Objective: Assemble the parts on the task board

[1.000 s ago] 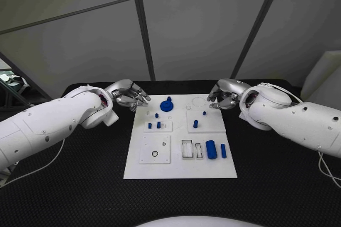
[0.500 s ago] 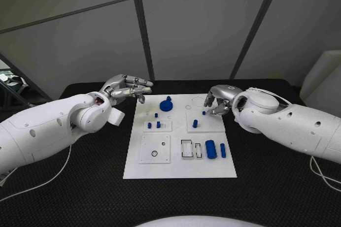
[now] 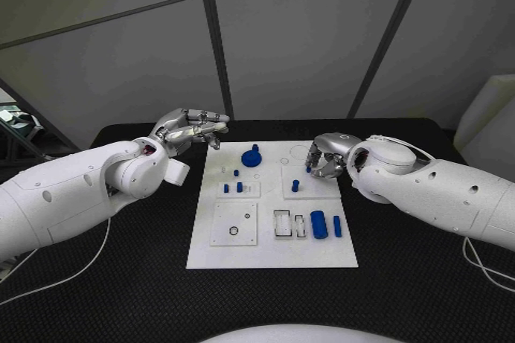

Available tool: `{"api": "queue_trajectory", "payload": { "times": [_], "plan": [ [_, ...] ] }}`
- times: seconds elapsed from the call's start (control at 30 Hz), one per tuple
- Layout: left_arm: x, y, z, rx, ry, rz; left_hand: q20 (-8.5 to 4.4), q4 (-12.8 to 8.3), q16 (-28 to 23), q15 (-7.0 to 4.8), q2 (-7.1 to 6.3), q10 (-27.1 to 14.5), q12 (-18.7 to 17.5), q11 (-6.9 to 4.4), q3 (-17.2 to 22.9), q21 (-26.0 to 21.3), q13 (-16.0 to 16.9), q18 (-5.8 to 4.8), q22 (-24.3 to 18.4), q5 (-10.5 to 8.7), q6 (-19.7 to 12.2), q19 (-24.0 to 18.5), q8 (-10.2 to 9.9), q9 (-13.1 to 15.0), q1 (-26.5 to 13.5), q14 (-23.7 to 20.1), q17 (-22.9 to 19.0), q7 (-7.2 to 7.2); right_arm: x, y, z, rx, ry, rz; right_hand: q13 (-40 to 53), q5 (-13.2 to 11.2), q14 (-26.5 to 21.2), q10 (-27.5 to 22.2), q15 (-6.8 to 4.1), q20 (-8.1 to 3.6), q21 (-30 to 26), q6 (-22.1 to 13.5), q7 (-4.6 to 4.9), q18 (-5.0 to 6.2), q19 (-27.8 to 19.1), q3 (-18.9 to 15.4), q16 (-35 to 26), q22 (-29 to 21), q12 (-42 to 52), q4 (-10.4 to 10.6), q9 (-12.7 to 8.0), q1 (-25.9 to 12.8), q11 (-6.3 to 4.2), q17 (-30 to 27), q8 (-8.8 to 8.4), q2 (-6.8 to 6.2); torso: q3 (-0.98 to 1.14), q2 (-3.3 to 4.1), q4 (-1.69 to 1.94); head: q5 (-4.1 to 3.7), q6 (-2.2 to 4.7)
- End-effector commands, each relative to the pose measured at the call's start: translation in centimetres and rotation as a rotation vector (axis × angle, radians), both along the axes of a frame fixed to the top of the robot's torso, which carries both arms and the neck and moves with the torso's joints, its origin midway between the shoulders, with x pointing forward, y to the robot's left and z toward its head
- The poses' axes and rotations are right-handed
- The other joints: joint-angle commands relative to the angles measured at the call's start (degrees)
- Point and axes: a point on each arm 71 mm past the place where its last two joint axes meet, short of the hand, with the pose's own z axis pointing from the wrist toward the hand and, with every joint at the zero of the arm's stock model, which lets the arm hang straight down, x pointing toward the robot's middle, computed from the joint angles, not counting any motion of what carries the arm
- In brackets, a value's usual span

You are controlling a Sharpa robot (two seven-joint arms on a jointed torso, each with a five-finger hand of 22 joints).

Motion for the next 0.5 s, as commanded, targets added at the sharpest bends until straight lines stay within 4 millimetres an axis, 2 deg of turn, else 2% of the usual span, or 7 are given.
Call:
{"api": "queue_trajectory", "payload": {
  "times": [0.03, 0.17, 0.27, 0.5],
  "plan": [
    [0.00, -0.13, 0.27, -0.033, -0.011, 0.002, 0.16, 0.00, -0.42, 0.20, -0.06, -0.43, -0.29, 0.16, -0.24, -0.41, 0.10, -0.22, -0.11, -0.32, 0.09, -0.08, -0.24, 0.06, -0.58, 0.05, -0.08, 0.09, -0.08, 0.33, -0.13, -0.008, 0.017, 0.021, -0.35, 0.28, 1.35, 0.74, 0.16, 0.27, 0.31, 0.31, -0.15, 0.73, 0.21, 0.73, 0.37, 0.11, -0.37, -0.04, 0.10, 0.28, 0.06, 0.19, 0.08, 0.54, 0.01, -0.04, -0.01, 0.06, -0.05],
    [-0.01, -0.19, 0.26, -0.034, -0.009, -0.001, 0.16, -0.04, -0.54, 0.20, -0.04, -0.43, -0.29, 0.16, -0.23, -0.52, 0.13, -0.21, -0.19, -0.28, 0.08, -0.08, -0.27, 0.08, -0.53, 0.02, -0.12, 0.10, -0.09, 0.53, -0.26, -0.008, 0.023, 0.025, -0.94, 0.34, 1.42, 1.66, 0.03, 0.18, 0.55, 0.78, -0.30, 0.67, 0.35, 1.54, 0.60, 0.46, -0.70, -0.39, 0.17, -0.01, -0.10, 0.52, 0.15, 0.93, 0.02, -0.04, 0.02, -0.01, -0.07],
    [-0.02, -0.23, 0.25, -0.034, -0.008, -0.005, 0.12, -0.34, -1.04, 0.15, 0.15, -0.44, -0.27, 0.19, -0.05, -0.90, 0.29, -0.21, -0.45, 1.30, 0.19, 0.06, -0.35, 0.20, -0.16, 0.05, -0.28, 0.11, -0.09, 0.66, -0.36, -0.010, 0.028, 0.026, -1.27, 0.38, 1.46, 2.48, -0.08, 0.07, 0.91, 1.35, -0.47, 0.57, 0.56, 2.12, 0.75, 0.98, -0.80, -0.60, 0.27, -0.19, -0.29, 0.74, 0.30, 1.35, 0.03, -0.03, -0.03, -0.03, -0.09],
    [-0.01, -0.20, 0.21, -0.033, -0.002, -0.008, 0.14, -0.33, -1.23, 0.21, 0.02, -0.52, -0.30, 0.22, -0.21, -1.06, 0.34, -0.22, -0.55, 1.28, 0.13, 0.08, -0.44, 0.22, -0.34, 0.04, -0.33, 0.17, -0.06, 0.66, -0.59, -0.019, 0.040, 0.018, -1.77, 0.42, 1.59, 4.58, -0.59, -0.33, 1.78, 3.11, -1.07, 0.36, 1.06, 3.23, 1.14, 2.17, -0.76, -1.09, 0.62, -0.49, -0.92, 1.30, 0.80, 2.59, 0.02, -0.05, -0.04, -0.02, -0.11]
  ]
}}
